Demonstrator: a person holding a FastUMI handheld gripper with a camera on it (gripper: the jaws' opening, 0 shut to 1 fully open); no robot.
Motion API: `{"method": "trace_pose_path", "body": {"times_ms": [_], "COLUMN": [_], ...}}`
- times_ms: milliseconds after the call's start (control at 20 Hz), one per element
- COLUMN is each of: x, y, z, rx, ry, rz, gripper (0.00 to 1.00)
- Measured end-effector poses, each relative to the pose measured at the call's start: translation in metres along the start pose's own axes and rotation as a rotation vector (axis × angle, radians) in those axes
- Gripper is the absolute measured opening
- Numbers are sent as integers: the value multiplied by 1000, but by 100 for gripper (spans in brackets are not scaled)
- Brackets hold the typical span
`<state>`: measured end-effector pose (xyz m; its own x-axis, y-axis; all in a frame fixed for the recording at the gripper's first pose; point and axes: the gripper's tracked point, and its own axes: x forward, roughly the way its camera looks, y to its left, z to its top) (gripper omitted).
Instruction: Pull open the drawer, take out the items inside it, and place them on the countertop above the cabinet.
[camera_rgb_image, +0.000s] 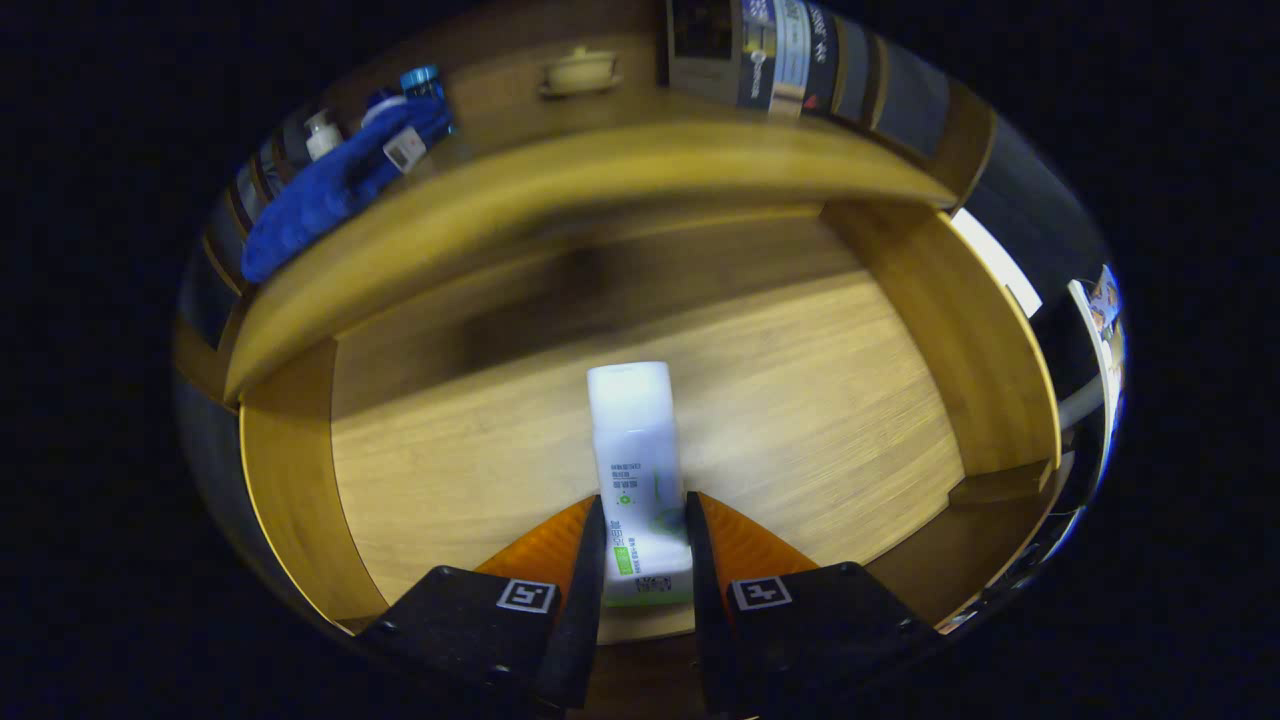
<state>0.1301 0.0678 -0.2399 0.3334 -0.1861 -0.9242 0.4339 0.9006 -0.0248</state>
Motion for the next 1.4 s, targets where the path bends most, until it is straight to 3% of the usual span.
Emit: {"method": "trace_pose_path", "body": {"times_ms": [150,350,550,600,800,1300,1400], "x": [-48,-130,-192,-167,-143,-58,-55], "y": [7,38,107,108,146,149,149], "z": [37,103,185,199,244,246,256], "rx": [-13,-66,-90,-99,-151,-215,-204], "ry": [-162,-351,-500,-509,-502,-369,-418], "rz": [-67,-78,8,37,113,176,190], "gripper": [50,50,50,49,50,50,50]}}
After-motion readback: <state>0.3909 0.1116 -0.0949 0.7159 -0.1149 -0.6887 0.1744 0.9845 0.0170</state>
